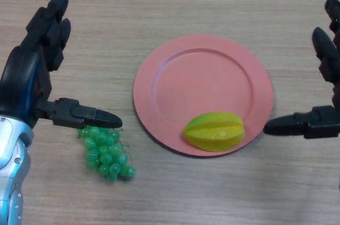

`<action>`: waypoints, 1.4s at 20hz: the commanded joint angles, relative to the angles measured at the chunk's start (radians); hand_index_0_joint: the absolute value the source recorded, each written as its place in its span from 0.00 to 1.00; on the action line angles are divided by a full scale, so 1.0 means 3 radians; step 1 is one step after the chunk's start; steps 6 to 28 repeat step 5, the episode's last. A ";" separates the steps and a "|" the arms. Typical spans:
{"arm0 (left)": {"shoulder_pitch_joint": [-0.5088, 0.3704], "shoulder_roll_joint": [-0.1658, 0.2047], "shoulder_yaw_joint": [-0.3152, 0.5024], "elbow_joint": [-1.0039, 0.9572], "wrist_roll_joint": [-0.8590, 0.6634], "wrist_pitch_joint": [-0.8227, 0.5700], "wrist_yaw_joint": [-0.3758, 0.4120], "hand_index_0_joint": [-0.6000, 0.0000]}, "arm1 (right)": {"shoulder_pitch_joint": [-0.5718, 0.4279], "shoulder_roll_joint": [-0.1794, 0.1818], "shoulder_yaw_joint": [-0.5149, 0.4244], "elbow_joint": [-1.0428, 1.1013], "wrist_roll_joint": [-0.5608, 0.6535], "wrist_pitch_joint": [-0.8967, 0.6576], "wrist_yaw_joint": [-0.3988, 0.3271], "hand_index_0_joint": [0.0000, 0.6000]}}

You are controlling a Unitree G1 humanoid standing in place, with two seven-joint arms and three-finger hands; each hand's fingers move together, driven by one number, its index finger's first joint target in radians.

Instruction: Pick up the yellow starfruit and place it on the plate

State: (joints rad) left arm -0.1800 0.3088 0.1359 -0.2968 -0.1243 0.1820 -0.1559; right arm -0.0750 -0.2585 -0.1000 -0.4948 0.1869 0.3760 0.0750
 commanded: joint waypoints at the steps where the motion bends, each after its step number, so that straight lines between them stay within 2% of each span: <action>1: -0.0136 0.0109 0.0164 -0.0135 0.0072 -0.0586 0.0072 1.00 | -0.0102 -0.0074 -0.0140 -0.0136 -0.0120 -0.0536 0.0105 0.00; 28: -0.0129 0.0105 0.0144 -0.0075 0.0148 -0.0626 0.0059 1.00 | -0.0080 -0.0052 -0.0109 -0.0153 -0.0201 -0.0517 0.0160 0.00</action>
